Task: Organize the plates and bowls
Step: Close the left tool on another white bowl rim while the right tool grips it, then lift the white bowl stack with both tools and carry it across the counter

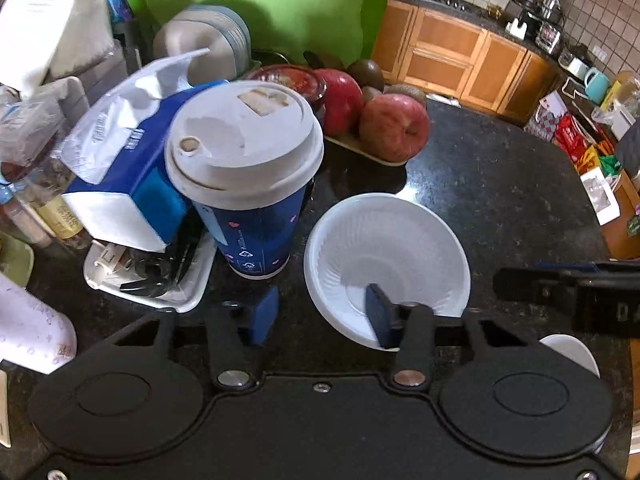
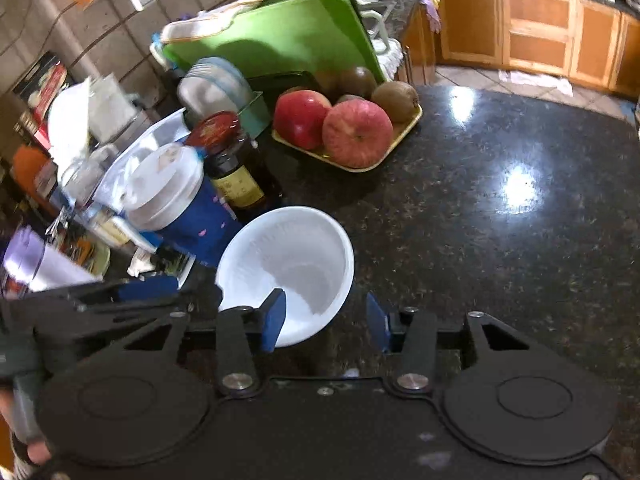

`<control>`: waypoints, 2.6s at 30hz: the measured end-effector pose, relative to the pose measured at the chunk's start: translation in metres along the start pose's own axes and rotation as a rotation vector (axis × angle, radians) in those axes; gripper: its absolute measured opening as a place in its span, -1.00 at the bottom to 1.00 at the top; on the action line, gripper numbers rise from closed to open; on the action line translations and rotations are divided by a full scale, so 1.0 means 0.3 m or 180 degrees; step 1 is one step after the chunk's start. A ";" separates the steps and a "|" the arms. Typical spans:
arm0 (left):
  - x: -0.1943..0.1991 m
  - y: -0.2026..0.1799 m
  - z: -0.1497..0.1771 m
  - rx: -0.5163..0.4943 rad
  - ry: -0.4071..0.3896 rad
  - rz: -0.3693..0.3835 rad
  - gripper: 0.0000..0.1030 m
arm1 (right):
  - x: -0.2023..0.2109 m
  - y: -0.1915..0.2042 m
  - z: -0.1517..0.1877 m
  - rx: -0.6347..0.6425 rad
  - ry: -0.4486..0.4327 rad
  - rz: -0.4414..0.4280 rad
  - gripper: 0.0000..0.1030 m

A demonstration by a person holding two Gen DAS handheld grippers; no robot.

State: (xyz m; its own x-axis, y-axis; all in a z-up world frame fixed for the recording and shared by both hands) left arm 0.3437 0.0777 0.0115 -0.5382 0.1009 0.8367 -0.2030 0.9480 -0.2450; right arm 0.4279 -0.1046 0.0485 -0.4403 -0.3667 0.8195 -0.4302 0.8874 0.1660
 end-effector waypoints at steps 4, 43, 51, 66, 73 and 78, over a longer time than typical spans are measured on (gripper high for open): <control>-0.026 0.004 -0.016 -0.0004 0.0064 0.0011 -0.10 | -0.065 -0.022 -0.029 0.0018 0.0141 0.0052 -0.33; -0.086 -0.030 -0.038 -0.0144 0.0196 -0.0066 -0.28 | -0.252 -0.019 -0.061 0.0409 0.0347 0.0106 -0.57; -0.091 -0.051 -0.032 -0.0214 0.0254 -0.0107 -0.41 | -0.253 -0.026 -0.042 0.0389 0.0430 0.0171 -0.57; -0.071 -0.053 -0.022 -0.0193 0.0277 -0.0090 -0.59 | -0.211 -0.036 -0.026 0.0275 0.0424 0.0164 -0.63; 0.016 -0.078 -0.013 -0.0234 0.0167 -0.0065 -0.59 | -0.121 -0.015 -0.019 0.0248 0.0312 0.0175 -0.63; 0.097 -0.106 0.012 -0.0304 0.0061 -0.0049 -0.59 | -0.017 0.011 0.002 0.0278 0.0192 0.0212 -0.63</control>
State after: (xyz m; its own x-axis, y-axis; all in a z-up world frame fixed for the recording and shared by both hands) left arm 0.3315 0.0494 0.0418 -0.5198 0.0911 0.8494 -0.1317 0.9739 -0.1851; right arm 0.4281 -0.0998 0.0444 -0.4230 -0.2880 0.8592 -0.4698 0.8805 0.0639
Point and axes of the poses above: each gripper's, at about its wrist camera, not at the fingertips, and x roughly against the way its jaws point, y to its left, z to its underside, the point moved 4 cm from there along -x, roughly the way its jaws point, and after that the axes turned 14 degrees about x, right-handed, at the moved point
